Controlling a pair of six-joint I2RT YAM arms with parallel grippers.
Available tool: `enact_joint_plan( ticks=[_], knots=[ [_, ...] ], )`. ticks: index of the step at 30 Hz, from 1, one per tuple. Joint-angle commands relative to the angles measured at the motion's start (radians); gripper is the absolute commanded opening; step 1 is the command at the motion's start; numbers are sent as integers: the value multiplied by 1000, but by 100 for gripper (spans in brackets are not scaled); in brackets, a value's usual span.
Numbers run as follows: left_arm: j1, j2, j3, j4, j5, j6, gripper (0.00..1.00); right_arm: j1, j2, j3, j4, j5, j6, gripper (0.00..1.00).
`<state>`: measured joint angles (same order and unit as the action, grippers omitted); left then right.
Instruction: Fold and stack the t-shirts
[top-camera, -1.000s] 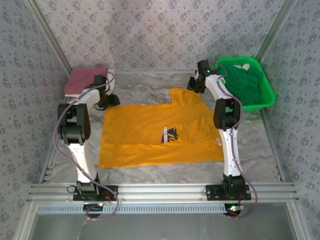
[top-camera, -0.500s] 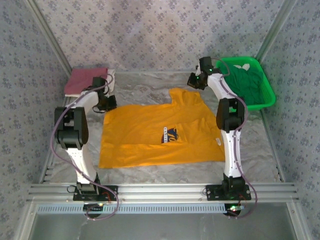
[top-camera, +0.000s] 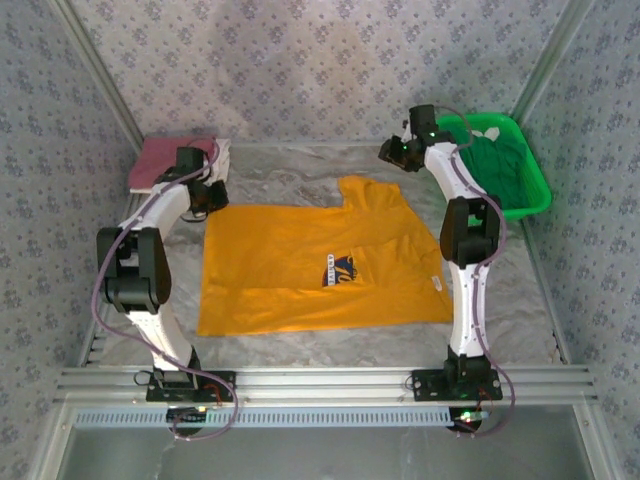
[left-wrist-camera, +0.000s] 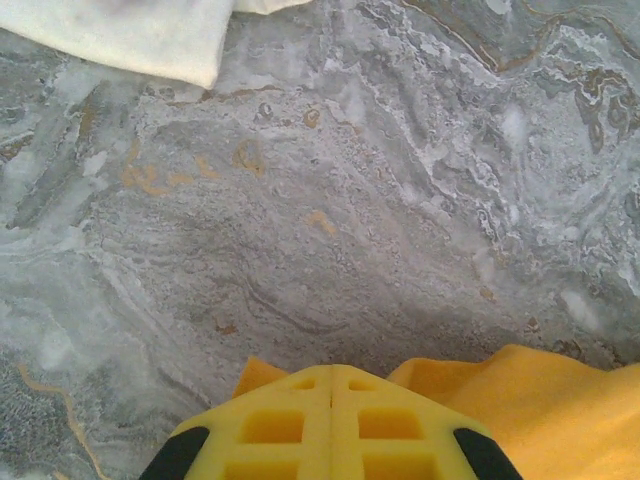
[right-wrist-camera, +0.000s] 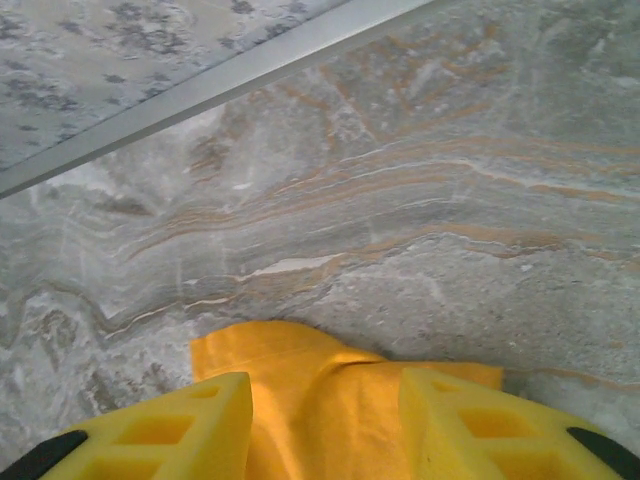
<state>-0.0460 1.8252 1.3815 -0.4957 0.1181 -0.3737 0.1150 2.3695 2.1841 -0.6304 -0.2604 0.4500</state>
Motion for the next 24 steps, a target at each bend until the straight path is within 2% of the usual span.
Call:
enact_joint_plan(
  ticks=[1, 7, 13, 15, 18, 24],
  knots=[
    [7, 27, 7, 13, -28, 21, 0, -6, 88, 69, -92, 36, -33, 51],
    [7, 52, 19, 14, -25, 21, 0, -11, 145, 109, -139, 46, -47, 59],
    [6, 63, 26, 11, -18, 19, 0, -5, 185, 114, -143, 3, -50, 60],
    [7, 62, 26, 11, -17, 17, 0, 1, 193, 109, -147, -5, -51, 59],
    [6, 64, 28, 14, -16, 15, 0, 9, 196, 77, -115, -22, -45, 52],
    [7, 76, 30, 17, -8, 12, 0, 11, 224, 94, -36, -132, -1, 46]
  ],
)
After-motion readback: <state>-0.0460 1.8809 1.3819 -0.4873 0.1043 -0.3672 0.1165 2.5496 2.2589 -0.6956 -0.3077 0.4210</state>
